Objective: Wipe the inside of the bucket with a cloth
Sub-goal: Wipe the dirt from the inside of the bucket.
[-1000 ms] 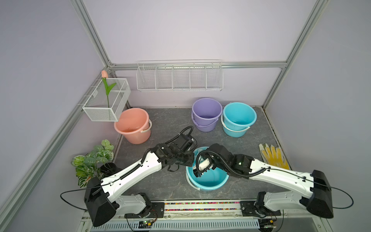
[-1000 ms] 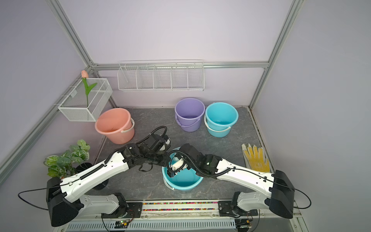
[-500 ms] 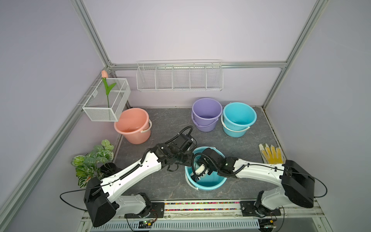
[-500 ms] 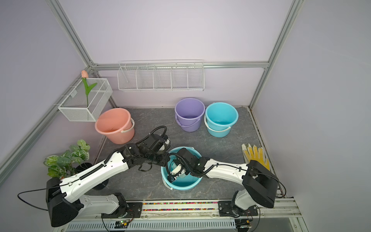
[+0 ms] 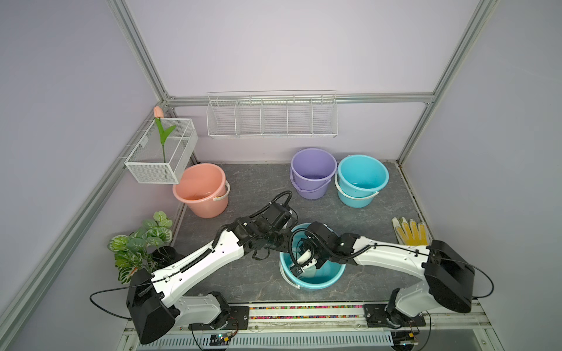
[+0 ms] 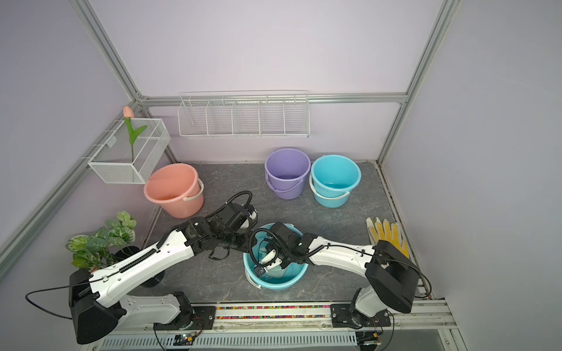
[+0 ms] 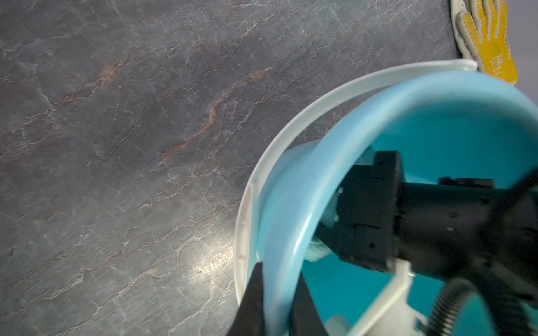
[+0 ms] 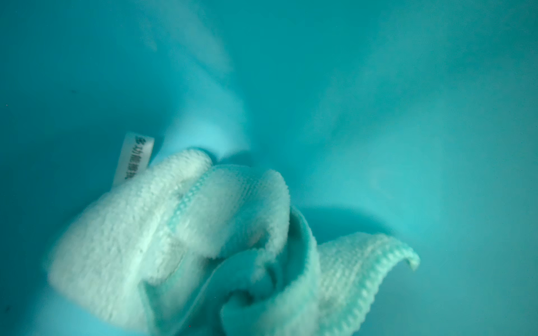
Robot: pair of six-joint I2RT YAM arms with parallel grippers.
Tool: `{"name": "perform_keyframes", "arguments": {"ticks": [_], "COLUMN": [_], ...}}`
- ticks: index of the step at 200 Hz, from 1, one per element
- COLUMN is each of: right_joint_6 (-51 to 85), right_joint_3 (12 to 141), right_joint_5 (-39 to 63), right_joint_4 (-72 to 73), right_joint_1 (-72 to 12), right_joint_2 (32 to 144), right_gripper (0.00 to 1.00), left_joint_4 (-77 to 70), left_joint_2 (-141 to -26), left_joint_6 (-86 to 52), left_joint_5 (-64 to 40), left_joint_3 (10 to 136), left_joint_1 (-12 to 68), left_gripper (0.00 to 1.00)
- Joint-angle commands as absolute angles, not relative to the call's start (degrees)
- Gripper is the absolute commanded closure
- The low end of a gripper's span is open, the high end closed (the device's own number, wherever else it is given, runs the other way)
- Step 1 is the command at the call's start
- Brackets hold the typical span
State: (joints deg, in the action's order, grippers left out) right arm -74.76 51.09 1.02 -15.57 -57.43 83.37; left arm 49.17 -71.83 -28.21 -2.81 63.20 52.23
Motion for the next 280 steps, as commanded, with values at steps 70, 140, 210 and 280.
{"name": "perform_keyframes", "arguments": {"ticks": [70,140,210,280], "right_joint_6": [-78.0,-78.2,-74.4,-67.6], "right_joint_3": [64.4,61.9,57.4,55.8], "right_joint_5": [-12.0,-16.4,-8.7,-2.2], "right_joint_4": [-39.2,-38.7,-27.4,-23.8], "right_joint_1": [-57.2,-57.4,-57.5,-57.4], "right_joint_2": [71.0,76.4,88.1,93.5], "right_gripper": [0.93,0.93,0.93,0.93], "left_joint_4": [47.1,46.8,47.1,47.1], "left_joint_2": [-70.2,-70.7,-70.2,-69.7], "left_joint_6": [-28.8,-28.8,-29.2,-29.3], "left_joint_5": [-0.1,-0.4,-0.1,0.2], "left_joint_3": [63.5,64.0,64.0,63.7], "left_joint_1": [52.6,52.6,52.6,52.6], "left_gripper": [1.0,1.0,1.0,1.0]}}
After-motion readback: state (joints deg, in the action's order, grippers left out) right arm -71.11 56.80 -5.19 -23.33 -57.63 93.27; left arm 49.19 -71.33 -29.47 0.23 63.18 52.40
